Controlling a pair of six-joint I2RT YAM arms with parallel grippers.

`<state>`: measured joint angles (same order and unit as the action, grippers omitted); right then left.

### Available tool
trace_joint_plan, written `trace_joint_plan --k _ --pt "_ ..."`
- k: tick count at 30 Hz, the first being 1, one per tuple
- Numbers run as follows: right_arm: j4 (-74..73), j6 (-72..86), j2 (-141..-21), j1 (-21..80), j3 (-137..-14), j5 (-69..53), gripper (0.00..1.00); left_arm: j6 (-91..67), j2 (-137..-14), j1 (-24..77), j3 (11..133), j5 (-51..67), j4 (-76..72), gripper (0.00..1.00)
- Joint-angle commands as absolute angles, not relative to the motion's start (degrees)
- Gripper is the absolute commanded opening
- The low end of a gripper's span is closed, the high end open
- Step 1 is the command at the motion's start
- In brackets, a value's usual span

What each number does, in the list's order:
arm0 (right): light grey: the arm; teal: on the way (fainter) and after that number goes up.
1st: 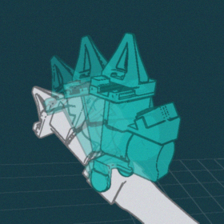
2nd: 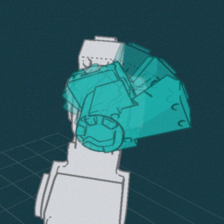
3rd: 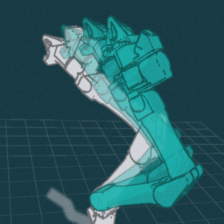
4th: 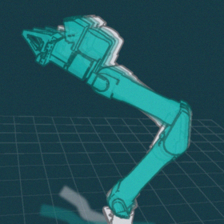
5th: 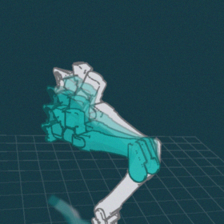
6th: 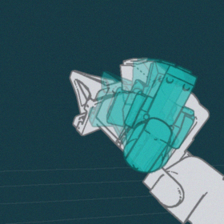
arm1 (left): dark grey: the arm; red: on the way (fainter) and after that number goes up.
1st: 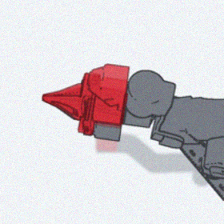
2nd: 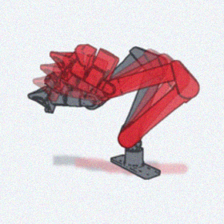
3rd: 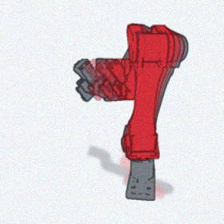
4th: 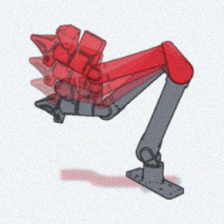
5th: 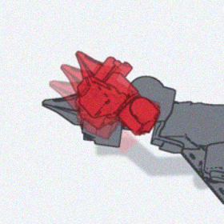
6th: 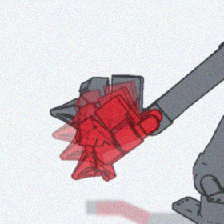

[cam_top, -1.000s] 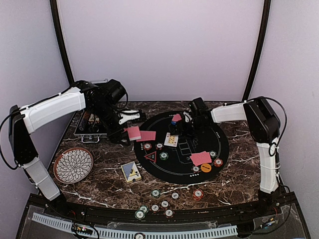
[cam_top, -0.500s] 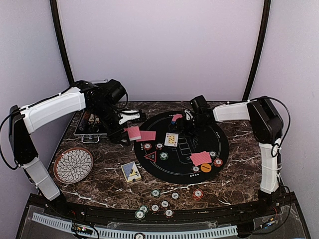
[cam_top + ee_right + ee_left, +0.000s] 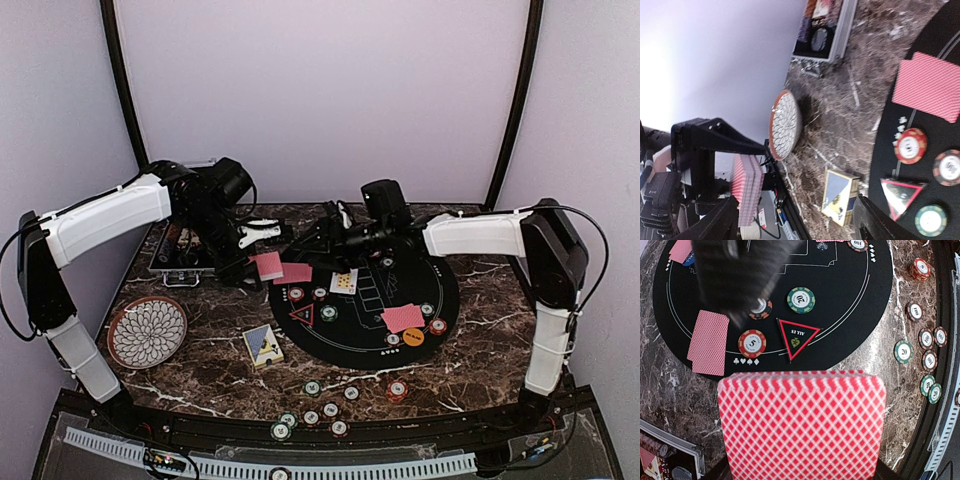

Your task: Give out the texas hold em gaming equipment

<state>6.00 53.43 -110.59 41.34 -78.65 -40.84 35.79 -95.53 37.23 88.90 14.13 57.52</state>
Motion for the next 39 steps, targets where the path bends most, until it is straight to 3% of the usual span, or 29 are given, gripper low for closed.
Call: trace_joint_plan --k 1,29,39 --pt "15.21 59.92 -112.92 43.60 -79.18 -45.53 0.80 35.96 -93.80 37.01 90.87 15.38 58.44 0.00" --pt "29.53 71.87 -123.53 50.65 -86.24 -49.04 0.80 36.03 -93.34 37.08 90.18 15.53 58.45 0.00" --pt "25.37 70.13 -124.92 50.63 -86.94 -48.69 0.74 36.12 -93.11 37.01 90.18 15.47 58.56 0.00"
